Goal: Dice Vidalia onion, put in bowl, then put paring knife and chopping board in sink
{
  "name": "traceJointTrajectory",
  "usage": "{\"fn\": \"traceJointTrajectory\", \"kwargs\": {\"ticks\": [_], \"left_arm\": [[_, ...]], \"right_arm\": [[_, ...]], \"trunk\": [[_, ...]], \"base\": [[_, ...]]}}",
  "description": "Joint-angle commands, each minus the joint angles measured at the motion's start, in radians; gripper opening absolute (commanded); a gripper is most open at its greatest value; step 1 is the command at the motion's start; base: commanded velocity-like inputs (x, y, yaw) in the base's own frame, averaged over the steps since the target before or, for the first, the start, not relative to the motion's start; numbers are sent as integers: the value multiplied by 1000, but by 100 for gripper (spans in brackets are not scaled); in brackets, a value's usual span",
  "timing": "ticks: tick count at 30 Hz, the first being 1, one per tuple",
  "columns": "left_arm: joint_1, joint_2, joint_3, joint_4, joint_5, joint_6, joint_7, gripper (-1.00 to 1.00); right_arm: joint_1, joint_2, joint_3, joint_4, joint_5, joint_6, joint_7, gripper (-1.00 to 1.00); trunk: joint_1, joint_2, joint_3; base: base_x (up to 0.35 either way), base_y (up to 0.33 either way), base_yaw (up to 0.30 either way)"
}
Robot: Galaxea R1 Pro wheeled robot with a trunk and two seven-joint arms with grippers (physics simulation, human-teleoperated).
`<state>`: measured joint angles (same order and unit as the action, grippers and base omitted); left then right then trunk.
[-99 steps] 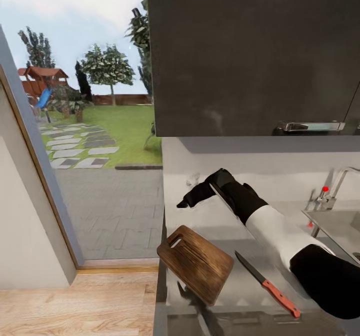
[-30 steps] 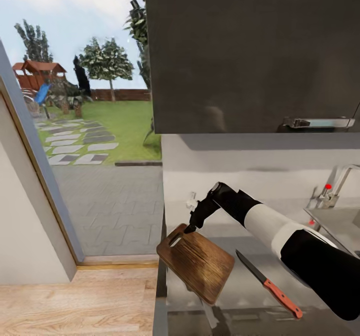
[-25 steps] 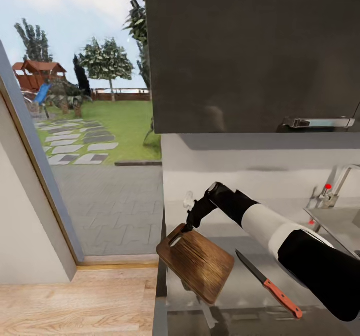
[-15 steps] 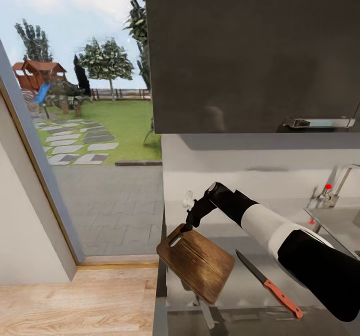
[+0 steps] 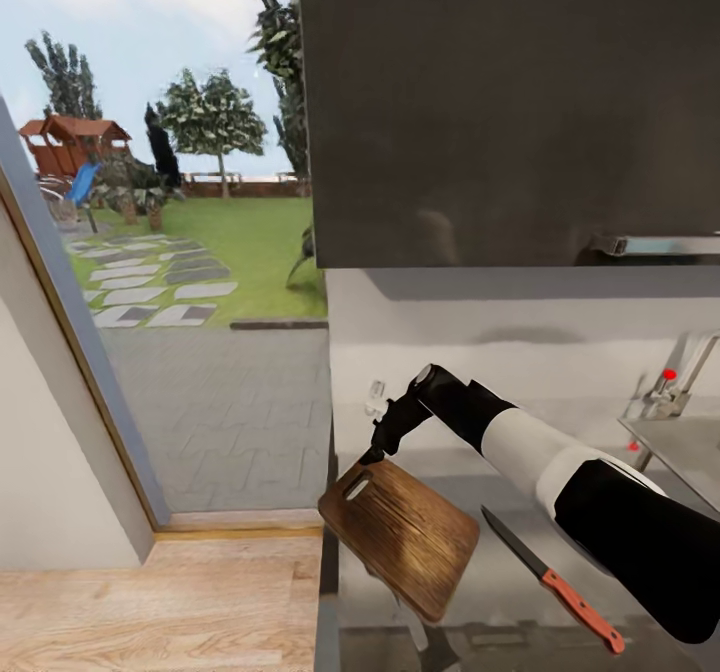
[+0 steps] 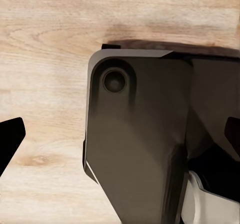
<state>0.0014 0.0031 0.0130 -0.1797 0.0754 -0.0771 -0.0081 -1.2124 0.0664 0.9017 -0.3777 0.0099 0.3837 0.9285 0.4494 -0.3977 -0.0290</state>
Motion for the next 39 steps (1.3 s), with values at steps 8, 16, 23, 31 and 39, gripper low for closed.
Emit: {"fn": "traceJointTrajectory", "kwargs": {"ticks": [8, 16, 23, 31, 39], "left_arm": [[0, 0, 1, -1, 8, -1, -1, 100], [0, 0, 1, -1, 8, -1, -1, 100], [0, 0, 1, -1, 8, -1, -1, 100], [0, 0, 1, -1, 9, -1, -1, 100], [0, 0, 1, 0, 9, -1, -1, 100]], "right_arm": [[-1, 1, 0, 0, 1, 7, 3, 100], [-1, 1, 1, 0, 1, 7, 3, 100], [-1, 1, 1, -1, 1, 6, 3, 100], [-1, 8, 1, -1, 1, 6, 3, 100], [-1, 11, 0, 0, 1, 6, 3, 100]], "trunk": [[1, -2, -15], [1, -2, -28], [1, -2, -39], [1, -2, -52], [1, -2, -65]], "base": [[4, 3, 0], [0, 0, 0], [0, 0, 0], [37, 26, 0], [49, 53, 0]]}}
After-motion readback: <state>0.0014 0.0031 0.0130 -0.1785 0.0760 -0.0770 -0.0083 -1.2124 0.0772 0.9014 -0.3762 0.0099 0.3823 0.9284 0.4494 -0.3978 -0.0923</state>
